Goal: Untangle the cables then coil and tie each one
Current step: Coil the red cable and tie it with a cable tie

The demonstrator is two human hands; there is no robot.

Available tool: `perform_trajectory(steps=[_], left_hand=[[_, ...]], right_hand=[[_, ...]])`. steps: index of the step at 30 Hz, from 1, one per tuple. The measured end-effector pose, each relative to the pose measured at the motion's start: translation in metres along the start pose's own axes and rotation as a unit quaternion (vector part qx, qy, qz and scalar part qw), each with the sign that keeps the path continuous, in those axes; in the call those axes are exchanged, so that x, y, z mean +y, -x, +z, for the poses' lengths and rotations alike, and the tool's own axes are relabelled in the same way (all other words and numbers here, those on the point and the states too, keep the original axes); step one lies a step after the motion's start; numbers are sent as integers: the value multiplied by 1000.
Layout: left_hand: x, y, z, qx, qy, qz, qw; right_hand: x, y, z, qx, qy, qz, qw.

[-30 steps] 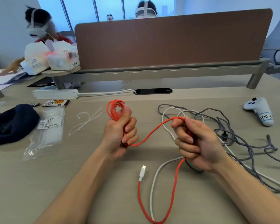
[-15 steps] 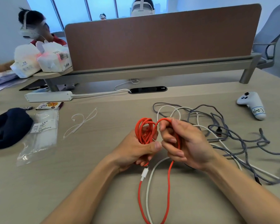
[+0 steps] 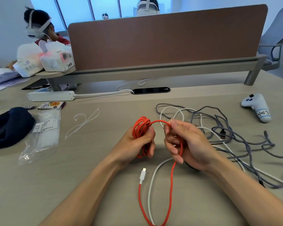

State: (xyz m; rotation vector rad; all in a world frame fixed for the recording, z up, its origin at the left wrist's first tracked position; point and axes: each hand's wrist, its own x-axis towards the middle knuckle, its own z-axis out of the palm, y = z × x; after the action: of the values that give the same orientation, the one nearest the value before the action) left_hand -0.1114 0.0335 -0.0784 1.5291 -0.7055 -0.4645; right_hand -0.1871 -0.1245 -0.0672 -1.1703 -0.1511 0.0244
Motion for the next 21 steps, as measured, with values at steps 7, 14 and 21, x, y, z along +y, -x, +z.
perform_trajectory(steps=[7,14,21], left_hand=[[2,-1,-1,17,-26,21,999],[4,-2,-2,32,-45,45,997],[-1,-3,-1,34,-44,37,998]], right_hand=[[5,-2,-3,-16,28,-9,999],[9,-4,1,42,52,-9,998],[6,-3,2,66,27,7,997]])
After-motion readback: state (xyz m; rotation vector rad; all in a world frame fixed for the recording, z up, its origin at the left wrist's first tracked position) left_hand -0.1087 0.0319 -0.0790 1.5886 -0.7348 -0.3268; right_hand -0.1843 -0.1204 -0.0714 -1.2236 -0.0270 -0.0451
